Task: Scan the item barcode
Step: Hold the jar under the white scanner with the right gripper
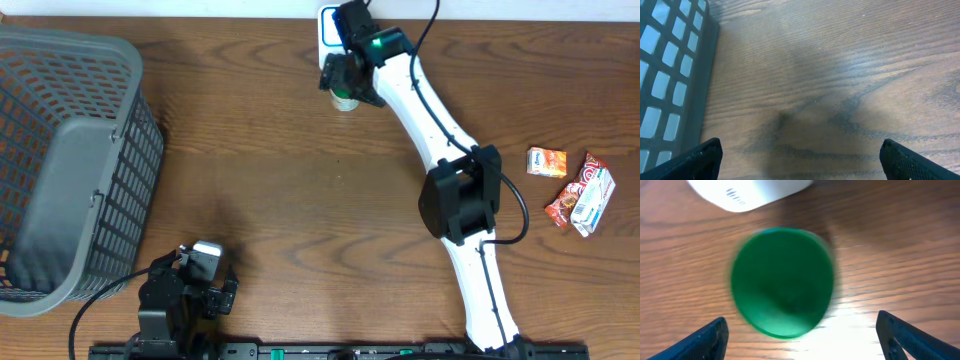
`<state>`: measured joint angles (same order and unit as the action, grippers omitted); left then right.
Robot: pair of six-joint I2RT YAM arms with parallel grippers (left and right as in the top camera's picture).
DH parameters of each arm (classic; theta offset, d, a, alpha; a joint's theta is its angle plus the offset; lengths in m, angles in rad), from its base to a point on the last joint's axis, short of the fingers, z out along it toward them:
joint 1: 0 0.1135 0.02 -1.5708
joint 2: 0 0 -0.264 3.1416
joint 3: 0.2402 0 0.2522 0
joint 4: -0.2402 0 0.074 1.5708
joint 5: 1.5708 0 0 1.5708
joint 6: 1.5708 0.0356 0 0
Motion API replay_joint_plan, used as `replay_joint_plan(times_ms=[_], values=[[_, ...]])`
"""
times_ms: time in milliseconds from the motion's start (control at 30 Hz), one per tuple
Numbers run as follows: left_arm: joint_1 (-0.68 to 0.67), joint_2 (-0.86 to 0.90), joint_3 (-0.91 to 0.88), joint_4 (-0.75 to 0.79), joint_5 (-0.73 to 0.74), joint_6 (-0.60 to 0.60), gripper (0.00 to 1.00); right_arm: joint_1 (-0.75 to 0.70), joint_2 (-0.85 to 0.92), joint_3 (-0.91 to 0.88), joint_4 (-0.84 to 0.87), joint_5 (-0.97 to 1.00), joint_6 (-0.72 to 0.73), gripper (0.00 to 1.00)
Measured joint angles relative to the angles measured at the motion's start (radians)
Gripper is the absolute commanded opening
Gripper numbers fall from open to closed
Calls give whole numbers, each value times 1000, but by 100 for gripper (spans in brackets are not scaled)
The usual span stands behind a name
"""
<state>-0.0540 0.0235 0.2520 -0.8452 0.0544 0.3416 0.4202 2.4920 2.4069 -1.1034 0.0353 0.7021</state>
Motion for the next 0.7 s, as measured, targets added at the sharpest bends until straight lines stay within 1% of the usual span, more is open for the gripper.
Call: replay_joint_plan(times_ms=[233, 367, 567, 700], values=[[0, 0, 0, 0, 0, 0, 98, -32, 0, 0, 6, 23, 17, 89], [0, 0, 0, 0, 0, 0, 98, -32, 0, 0, 10, 26, 33, 91], [0, 0, 0, 0, 0, 0, 98, -29, 0, 0, 16, 24, 135, 95], [0, 0, 0, 0, 0, 0, 98, -29, 0, 0, 59, 19, 222, 99]])
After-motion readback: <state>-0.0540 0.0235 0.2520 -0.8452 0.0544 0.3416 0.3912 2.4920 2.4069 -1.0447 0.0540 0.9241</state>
